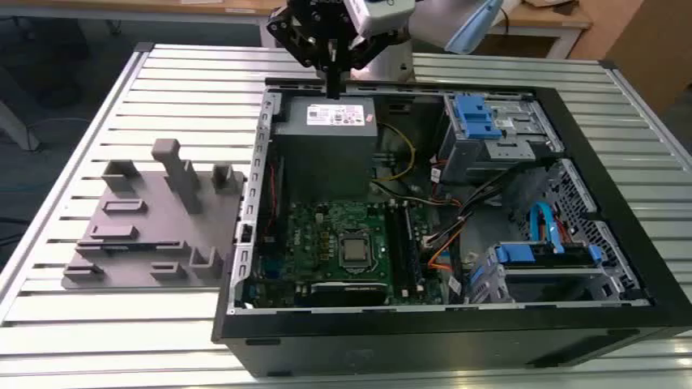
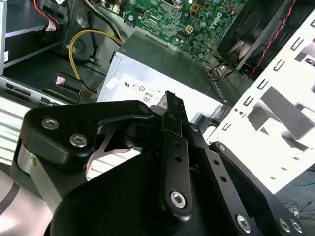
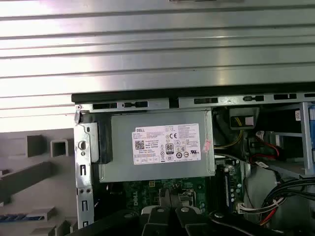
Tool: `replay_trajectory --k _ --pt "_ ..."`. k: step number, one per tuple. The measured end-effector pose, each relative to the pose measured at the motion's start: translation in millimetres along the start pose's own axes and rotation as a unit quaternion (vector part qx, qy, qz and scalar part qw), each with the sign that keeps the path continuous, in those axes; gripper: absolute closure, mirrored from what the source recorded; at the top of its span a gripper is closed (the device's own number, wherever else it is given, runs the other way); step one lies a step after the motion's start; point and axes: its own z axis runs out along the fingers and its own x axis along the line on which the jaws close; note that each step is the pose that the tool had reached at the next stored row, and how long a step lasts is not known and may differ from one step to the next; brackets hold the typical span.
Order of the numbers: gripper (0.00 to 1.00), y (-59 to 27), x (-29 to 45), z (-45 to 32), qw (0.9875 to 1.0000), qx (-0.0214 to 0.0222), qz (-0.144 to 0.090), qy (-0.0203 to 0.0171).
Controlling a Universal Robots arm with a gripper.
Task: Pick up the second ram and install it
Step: 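Reach for the second ram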
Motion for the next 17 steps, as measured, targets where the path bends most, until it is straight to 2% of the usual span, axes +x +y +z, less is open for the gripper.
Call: replay_trajectory --k 5,11,17 --pt "0.93 -0.3 3.6 -0.2 1.0000 0.0001 0.000 0.0001" --pt "0.93 -1.6 21.3 -0.6 1.0000 0.0000 0.000 -0.0003" --pt "0.93 -2.6 34.6 -1.0 1.0000 0.0000 0.000 -0.0005"
